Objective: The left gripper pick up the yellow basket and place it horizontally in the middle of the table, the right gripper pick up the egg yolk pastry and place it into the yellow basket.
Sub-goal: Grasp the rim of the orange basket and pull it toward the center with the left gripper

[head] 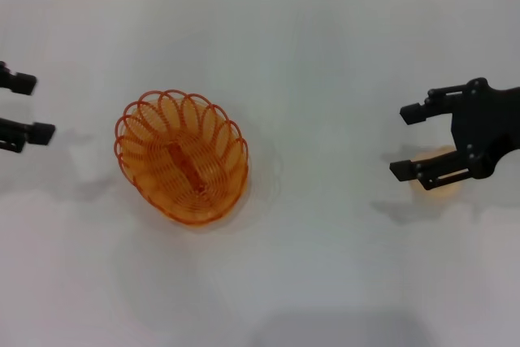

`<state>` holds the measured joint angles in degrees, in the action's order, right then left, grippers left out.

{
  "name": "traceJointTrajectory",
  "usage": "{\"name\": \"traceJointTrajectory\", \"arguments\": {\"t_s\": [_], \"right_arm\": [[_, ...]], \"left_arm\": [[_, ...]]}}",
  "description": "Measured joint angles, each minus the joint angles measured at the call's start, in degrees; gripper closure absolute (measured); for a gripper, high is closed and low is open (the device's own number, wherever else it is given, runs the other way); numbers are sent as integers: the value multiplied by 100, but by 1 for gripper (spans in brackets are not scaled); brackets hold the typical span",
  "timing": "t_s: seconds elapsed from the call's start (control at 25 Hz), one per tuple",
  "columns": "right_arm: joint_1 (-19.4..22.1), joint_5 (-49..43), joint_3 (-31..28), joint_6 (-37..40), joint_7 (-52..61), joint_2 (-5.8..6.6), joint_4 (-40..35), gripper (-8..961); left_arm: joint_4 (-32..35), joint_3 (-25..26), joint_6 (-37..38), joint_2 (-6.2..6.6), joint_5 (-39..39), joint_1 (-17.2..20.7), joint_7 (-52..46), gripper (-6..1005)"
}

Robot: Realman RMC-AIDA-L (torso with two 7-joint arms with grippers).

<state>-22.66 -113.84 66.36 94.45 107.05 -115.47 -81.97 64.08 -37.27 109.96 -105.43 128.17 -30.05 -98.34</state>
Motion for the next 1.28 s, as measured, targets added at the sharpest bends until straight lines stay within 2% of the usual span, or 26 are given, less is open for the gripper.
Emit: {"name": "traceJointTrajectory", "arguments": {"t_s": [0.32, 0.6, 0.68, 1.0, 1.28], "right_arm": [[7, 123, 123, -198, 13, -10, 6, 137], [-34, 162, 85, -249, 31, -10, 6, 137], [-40, 164, 82, -253, 51, -9, 3, 137], [-84, 181, 68, -305, 148, 10, -57, 137], [-130, 181, -4, -281, 149, 34, -71, 138]], "left_arm": [[8, 35, -324, 117, 1212, -525, -91, 112], [-29, 27, -1021, 118, 1627, -738, -107, 112], [-50, -1, -1232, 54, 1702, -779, -102, 112], [-189, -380, -2006, -364, 1874, -902, -78, 112], [-580, -653, -2561, -631, 1823, -1033, -80, 113]]}}
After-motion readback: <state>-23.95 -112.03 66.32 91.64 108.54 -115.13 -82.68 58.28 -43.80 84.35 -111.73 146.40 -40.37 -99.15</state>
